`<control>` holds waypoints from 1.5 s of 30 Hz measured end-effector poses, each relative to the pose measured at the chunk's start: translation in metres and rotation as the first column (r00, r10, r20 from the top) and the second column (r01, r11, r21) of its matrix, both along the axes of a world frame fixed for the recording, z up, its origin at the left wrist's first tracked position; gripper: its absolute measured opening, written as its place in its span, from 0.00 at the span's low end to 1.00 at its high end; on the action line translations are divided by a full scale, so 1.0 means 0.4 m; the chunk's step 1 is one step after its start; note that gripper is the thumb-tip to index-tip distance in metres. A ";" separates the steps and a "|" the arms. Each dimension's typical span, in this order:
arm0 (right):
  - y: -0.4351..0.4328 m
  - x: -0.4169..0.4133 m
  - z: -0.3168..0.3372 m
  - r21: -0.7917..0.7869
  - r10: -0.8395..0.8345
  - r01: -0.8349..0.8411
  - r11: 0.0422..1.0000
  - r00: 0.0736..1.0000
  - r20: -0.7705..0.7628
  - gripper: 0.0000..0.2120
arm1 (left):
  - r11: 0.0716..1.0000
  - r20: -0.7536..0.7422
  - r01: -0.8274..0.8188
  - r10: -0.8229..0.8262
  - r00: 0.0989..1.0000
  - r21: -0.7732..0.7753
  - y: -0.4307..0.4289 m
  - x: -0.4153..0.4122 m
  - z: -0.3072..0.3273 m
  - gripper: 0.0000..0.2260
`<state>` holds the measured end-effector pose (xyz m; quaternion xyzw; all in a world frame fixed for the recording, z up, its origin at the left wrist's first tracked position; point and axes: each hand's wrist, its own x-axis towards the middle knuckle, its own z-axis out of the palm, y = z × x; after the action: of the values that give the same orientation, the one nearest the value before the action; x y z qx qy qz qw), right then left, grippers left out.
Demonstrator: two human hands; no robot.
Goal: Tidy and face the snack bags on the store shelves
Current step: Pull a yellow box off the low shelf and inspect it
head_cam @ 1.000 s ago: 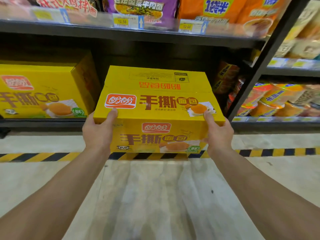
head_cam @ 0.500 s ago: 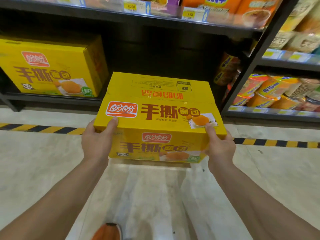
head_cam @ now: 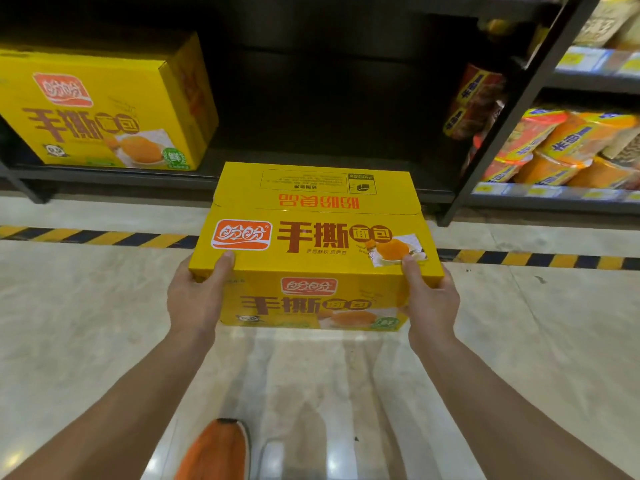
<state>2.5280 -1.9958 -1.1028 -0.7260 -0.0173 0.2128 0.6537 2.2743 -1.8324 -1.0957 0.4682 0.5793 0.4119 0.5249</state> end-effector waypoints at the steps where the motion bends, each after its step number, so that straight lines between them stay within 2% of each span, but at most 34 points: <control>1: 0.002 0.002 -0.001 -0.007 0.007 -0.007 1.000 1.000 -0.001 0.23 | 1.000 -0.001 0.006 -0.006 1.000 -0.004 0.003 0.000 0.003 0.09; 4: 0.006 0.005 -0.006 -0.037 0.015 -0.016 0.999 1.000 -0.005 0.28 | 0.999 -0.006 0.040 -0.040 0.999 -0.013 0.010 -0.002 0.016 0.18; 7: 0.005 0.000 0.001 -0.049 0.020 -0.021 0.999 1.000 -0.008 0.22 | 0.995 -0.026 0.092 -0.093 0.995 -0.025 0.019 -0.011 0.037 0.27; 10: 0.005 -0.002 0.013 -0.056 0.034 -0.035 0.998 0.999 -0.024 0.25 | 0.990 -0.051 0.132 -0.135 0.990 -0.050 0.020 -0.016 0.064 0.29; 14: 0.027 0.031 0.041 -0.033 0.058 -0.060 0.998 0.996 -0.062 0.23 | 0.990 -0.061 0.116 -0.121 0.991 -0.085 -0.001 -0.023 0.062 0.31; 19: 0.064 0.068 0.041 -0.092 0.083 -0.090 0.992 0.993 -0.082 0.38 | 0.988 0.034 0.114 -0.111 0.993 -0.101 -0.012 -0.021 0.016 0.33; 23: 0.075 -0.008 0.058 -0.151 -0.065 0.047 0.987 0.991 -0.117 0.50 | 0.992 0.032 0.103 -0.101 0.994 -0.071 -0.028 -0.023 0.007 0.26; 25: 0.073 -0.087 0.051 -0.140 0.008 -0.025 0.990 0.993 -0.120 0.51 | 0.993 0.035 0.099 -0.097 0.995 -0.063 -0.037 -0.024 0.008 0.20; 27: 0.082 -0.183 0.040 -0.099 0.188 -0.204 0.974 0.971 -0.150 0.54 | 0.993 0.054 0.088 -0.084 0.995 -0.074 -0.052 -0.018 0.007 0.19; 29: 0.110 -0.254 0.025 -0.142 0.284 -0.309 0.940 0.943 -0.175 0.61 | 0.995 0.061 0.076 -0.072 0.996 -0.070 -0.080 -0.011 0.008 0.19; 32: 0.161 -0.259 -0.049 -0.206 0.304 -0.337 0.919 0.936 -0.178 0.74 | 0.997 0.075 0.037 -0.032 0.997 -0.065 -0.120 0.001 0.006 0.24; 34: 0.165 -0.245 -0.048 -0.195 0.286 -0.322 0.926 0.938 -0.194 0.72 | 0.997 0.088 0.019 -0.012 0.996 -0.078 -0.142 0.011 0.004 0.24; 37: 0.132 -0.249 0.027 -0.151 0.301 -0.336 0.930 0.930 -0.211 0.60 | 0.996 0.058 0.027 -0.022 0.998 -0.090 -0.178 0.021 -0.012 0.26; 40: 0.109 -0.217 0.015 -0.084 0.316 -0.336 0.938 0.930 -0.188 0.51 | 0.992 0.052 0.068 -0.063 0.997 -0.106 -0.212 0.014 -0.024 0.31; 43: 0.096 -0.214 0.018 -0.041 0.335 -0.351 0.936 0.919 -0.208 0.56 | 0.987 0.074 0.101 -0.092 0.993 -0.124 -0.228 -0.004 -0.022 0.36; 45: 0.089 -0.213 0.020 -0.019 0.334 -0.345 0.938 0.919 -0.208 0.56 | 0.984 0.101 0.122 -0.109 0.989 -0.133 -0.239 -0.016 -0.018 0.32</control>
<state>2.4429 -1.9603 -1.0947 -0.7043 -0.0707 0.3958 0.5851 2.2679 -1.9278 -1.1028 0.4436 0.5532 0.3608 0.6059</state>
